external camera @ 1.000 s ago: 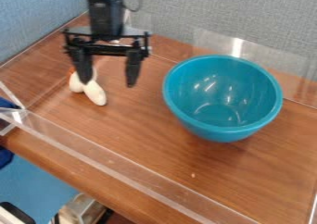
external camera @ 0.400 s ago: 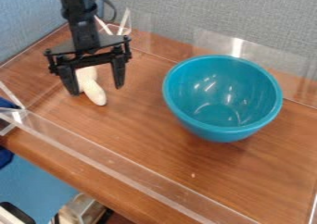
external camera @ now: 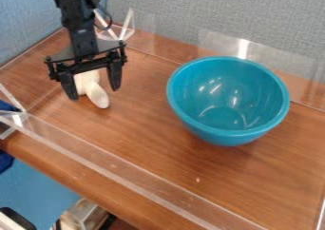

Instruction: Put the mushroom in the blue bowl

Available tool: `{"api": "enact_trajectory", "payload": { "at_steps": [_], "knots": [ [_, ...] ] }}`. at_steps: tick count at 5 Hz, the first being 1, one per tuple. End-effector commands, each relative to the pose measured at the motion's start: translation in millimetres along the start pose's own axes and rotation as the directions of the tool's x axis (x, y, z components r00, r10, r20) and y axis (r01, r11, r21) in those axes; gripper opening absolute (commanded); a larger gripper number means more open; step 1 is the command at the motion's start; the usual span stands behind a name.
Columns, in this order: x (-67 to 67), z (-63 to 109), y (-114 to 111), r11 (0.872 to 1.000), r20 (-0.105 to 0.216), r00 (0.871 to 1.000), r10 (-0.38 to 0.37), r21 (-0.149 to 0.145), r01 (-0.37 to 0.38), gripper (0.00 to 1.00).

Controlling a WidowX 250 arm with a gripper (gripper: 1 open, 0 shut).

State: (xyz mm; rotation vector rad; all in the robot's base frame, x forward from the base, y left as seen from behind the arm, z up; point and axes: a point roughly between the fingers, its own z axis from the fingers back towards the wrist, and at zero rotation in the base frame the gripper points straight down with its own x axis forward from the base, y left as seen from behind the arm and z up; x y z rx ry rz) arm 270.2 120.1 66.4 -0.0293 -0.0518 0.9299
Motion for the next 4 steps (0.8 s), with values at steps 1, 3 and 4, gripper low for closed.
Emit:
{"api": "enact_trajectory", "payload": {
  "at_steps": [1,3,4],
  "knots": [
    [26.6,1.1,8.4,1.000,0.058,0.998,0.014,-0.004,-0.013,1.00],
    [50.9,-14.2,19.9,0.999,0.069,0.997,0.042,0.026,-0.044,1.00],
    [53.8,-18.1,24.8,0.997,0.071,0.995,0.066,0.032,-0.068,1.00]
  ]
}}
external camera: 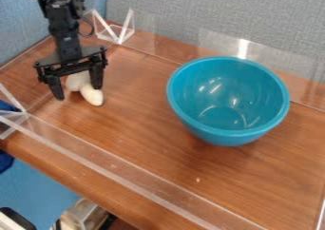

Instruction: Put the mushroom in the blue bowl

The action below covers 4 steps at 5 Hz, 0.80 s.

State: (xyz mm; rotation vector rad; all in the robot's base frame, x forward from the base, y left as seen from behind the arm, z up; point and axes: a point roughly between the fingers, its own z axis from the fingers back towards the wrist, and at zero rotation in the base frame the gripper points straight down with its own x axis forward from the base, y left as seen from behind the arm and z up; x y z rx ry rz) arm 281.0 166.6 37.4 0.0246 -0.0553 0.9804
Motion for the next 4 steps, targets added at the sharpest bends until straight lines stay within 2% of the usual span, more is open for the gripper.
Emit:
{"api": "enact_trajectory", "payload": {
  "at_steps": [1,2,4],
  "knots": [
    [17.7,3.6,1.5,1.000,0.044,0.999,0.018,-0.007,-0.017,1.00],
    [21.1,0.2,0.0,1.000,0.045,0.999,0.013,-0.004,-0.013,1.00],
    [-0.1,-1.0,-16.5,1.000,0.047,0.999,0.020,0.003,-0.020,1.00]
  ]
}}
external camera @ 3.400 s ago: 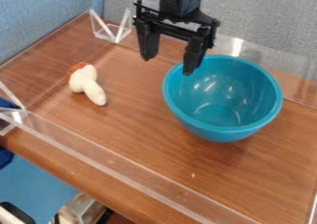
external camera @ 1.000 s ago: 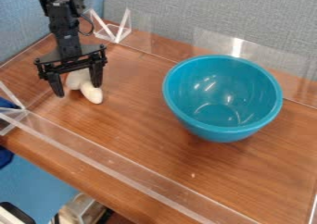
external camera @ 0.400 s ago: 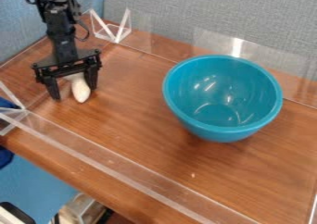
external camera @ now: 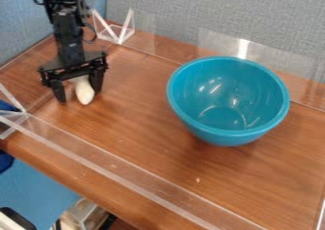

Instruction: Put the mushroom in the blue bowl

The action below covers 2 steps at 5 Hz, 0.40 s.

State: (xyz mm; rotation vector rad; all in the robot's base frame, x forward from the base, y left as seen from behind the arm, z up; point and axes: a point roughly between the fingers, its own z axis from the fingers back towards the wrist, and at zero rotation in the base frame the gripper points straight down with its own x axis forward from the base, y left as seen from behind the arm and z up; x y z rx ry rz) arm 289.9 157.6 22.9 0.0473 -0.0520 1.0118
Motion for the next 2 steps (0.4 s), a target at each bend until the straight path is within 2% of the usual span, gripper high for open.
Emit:
{"api": "enact_trajectory", "payload": {
  "at_steps": [1,2],
  "knots": [
    [-7.1,14.2,-10.1,1.000,0.036,0.999,-0.003,-0.016,0.004,1.00],
    [-4.8,14.1,-11.9,1.000,0.032,0.999,-0.021,-0.012,0.022,1.00]
  ]
}}
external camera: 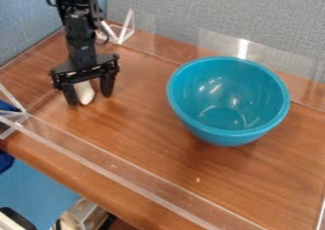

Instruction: Put the mushroom in the blue bowl

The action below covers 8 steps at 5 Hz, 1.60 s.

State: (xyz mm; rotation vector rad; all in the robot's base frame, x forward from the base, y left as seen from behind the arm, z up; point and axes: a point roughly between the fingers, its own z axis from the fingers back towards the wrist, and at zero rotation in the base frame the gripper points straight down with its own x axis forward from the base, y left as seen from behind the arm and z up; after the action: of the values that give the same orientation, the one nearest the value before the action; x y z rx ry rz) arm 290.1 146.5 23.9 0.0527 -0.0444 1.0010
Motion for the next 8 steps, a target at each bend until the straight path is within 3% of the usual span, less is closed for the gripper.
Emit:
{"api": "enact_trajectory", "payload": {
  "at_steps": [1,2,4,5,6,8],
  "knots": [
    [8.2,12.6,-6.2,1.000,0.036,0.999,-0.026,-0.015,0.026,1.00],
    [5.2,11.1,-10.0,0.998,0.039,0.998,-0.055,-0.017,0.056,0.00],
    [14.1,18.5,-13.5,0.999,0.039,0.999,-0.027,-0.015,0.028,0.00],
    [6.6,19.7,-11.5,0.997,0.038,0.996,-0.078,-0.022,0.079,0.00],
    [0.3,33.2,-11.1,0.990,0.034,0.991,-0.128,-0.054,0.130,0.00],
    [-8.8,49.1,-10.7,0.975,0.032,0.978,-0.204,-0.081,0.206,0.00]
  ]
}}
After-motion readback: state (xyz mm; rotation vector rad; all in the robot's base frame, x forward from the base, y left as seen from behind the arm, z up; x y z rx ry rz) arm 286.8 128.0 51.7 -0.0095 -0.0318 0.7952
